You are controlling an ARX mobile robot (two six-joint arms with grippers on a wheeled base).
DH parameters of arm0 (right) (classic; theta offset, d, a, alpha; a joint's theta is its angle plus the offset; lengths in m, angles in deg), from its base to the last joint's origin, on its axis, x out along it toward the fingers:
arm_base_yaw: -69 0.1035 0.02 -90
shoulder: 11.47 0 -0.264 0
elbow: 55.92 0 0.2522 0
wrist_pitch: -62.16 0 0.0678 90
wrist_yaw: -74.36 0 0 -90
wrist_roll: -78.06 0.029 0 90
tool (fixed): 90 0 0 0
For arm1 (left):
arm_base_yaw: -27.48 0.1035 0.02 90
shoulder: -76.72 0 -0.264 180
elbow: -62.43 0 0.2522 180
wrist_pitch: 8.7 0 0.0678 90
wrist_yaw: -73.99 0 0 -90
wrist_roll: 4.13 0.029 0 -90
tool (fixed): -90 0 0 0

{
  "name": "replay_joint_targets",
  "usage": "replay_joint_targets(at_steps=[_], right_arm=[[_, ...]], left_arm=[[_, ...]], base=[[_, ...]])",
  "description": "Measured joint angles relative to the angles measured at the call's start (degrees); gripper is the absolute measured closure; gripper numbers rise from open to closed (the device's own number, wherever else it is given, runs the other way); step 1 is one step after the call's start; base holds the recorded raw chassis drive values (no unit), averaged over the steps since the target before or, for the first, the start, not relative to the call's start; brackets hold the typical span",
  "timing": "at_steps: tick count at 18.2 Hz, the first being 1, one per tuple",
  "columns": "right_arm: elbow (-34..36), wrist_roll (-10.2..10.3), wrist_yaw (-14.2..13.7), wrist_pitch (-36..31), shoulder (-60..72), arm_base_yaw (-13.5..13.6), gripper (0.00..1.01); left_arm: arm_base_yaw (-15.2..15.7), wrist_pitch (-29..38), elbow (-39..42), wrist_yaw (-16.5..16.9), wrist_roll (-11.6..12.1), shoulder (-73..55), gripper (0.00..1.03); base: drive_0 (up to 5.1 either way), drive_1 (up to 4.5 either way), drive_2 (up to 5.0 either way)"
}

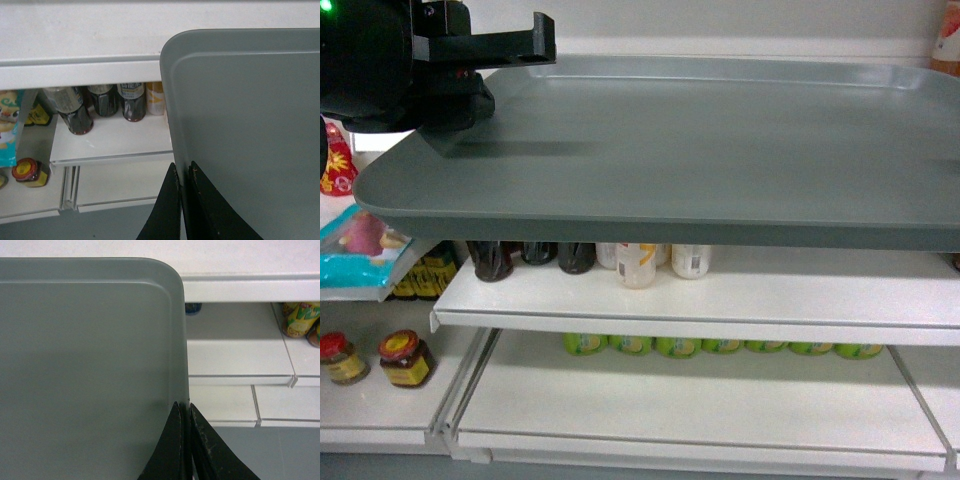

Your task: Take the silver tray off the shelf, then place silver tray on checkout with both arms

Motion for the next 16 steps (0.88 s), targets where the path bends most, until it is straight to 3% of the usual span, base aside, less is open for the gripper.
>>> replay_joint_targets(at_steps=[16], right_arm=[[0.1,0.0,0.1,0.1,0.2,0.0,0.99]], left_arm=[[0.0,-0.2,-0.1,0.2,0.0,0.0,1.00]], base=[[0.1,-4.17,4.3]])
